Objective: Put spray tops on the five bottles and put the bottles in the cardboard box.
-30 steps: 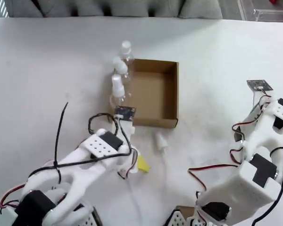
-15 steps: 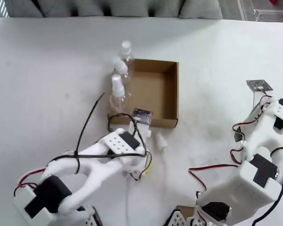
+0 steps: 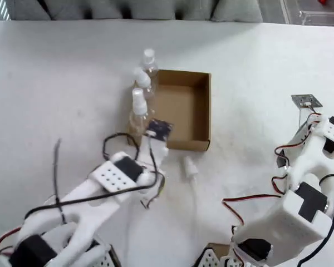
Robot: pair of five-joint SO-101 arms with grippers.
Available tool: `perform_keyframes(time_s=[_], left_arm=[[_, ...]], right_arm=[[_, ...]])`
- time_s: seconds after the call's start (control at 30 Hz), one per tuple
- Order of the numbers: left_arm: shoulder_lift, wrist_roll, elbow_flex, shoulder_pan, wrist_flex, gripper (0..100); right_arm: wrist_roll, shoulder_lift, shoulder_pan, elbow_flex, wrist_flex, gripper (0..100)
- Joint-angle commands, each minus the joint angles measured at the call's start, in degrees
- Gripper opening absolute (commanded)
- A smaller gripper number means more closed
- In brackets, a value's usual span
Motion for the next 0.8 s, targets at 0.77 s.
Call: perform_keyframes(time_s=[0.77], left_arm=[[-9.98, 0.18, 0.70, -23.52, -10.73, 2]], right_arm=[[-17.05, -54.81, -12.00, 23.65, -6.99, 1.9]])
